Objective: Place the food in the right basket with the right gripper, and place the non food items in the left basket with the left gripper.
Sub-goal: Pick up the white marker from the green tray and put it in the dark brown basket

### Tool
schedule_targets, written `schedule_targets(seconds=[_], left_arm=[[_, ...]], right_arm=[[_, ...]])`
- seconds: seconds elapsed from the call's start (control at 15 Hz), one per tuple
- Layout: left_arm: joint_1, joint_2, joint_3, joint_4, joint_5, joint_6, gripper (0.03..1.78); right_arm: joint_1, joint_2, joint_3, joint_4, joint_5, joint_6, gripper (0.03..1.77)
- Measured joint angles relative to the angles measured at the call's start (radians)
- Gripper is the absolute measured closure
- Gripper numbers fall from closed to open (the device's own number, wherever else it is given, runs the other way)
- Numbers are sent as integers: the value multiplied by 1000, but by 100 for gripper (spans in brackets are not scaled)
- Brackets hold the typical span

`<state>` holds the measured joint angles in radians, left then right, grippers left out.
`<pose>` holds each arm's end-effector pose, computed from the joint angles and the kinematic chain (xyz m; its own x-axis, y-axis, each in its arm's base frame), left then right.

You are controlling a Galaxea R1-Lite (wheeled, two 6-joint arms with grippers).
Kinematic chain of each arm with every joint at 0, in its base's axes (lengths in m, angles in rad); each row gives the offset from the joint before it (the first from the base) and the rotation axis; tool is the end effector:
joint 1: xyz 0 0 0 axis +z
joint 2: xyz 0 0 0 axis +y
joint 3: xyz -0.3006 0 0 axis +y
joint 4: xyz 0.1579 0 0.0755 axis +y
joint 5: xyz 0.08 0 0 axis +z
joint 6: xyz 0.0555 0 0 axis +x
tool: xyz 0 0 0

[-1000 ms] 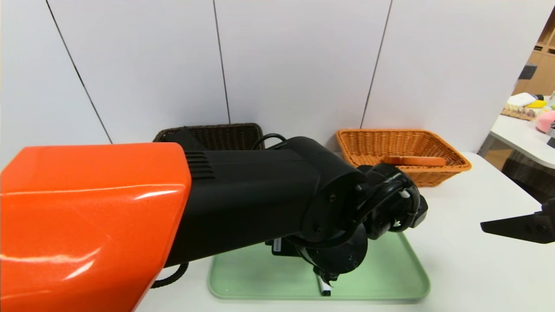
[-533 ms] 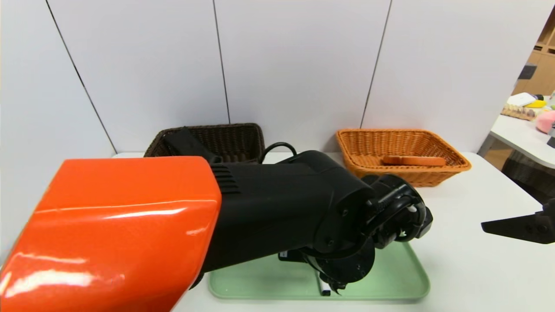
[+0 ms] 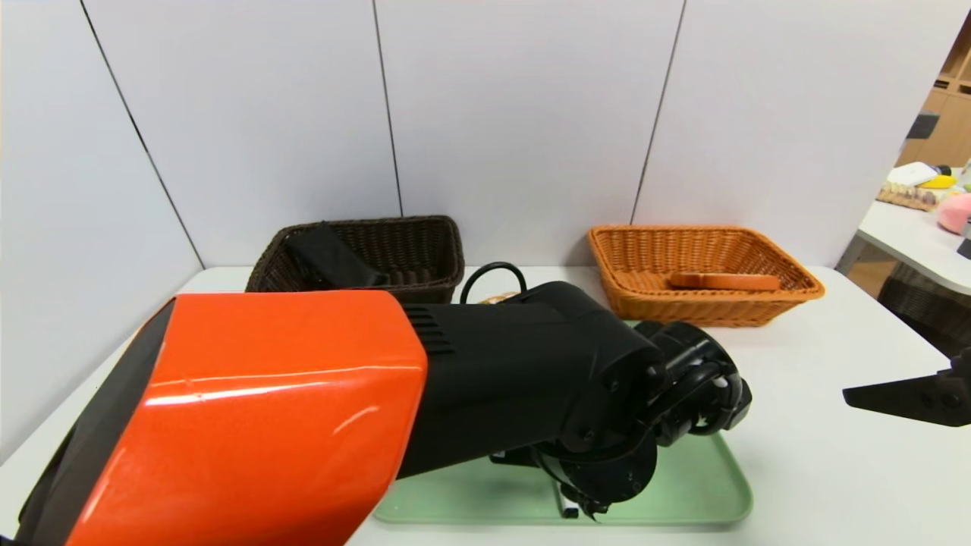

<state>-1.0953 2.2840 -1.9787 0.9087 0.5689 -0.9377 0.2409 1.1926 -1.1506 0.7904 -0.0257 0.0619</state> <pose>0.2162 -0.3546 0.1331 0.6137 -0.0150 -0.7894 0.0464 0.9988 0.0171 0.1374 0.0323 0.2480 0.6596 0.1356 -0.7393 -0.1768 0.9840 0.0227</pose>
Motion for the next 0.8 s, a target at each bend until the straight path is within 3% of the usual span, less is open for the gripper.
schedule_targets(seconds=[0.8], left_arm=[[1,17,0,0,-2,-5,12]], right_arm=[[1,1,-1,0,0,0,10]])
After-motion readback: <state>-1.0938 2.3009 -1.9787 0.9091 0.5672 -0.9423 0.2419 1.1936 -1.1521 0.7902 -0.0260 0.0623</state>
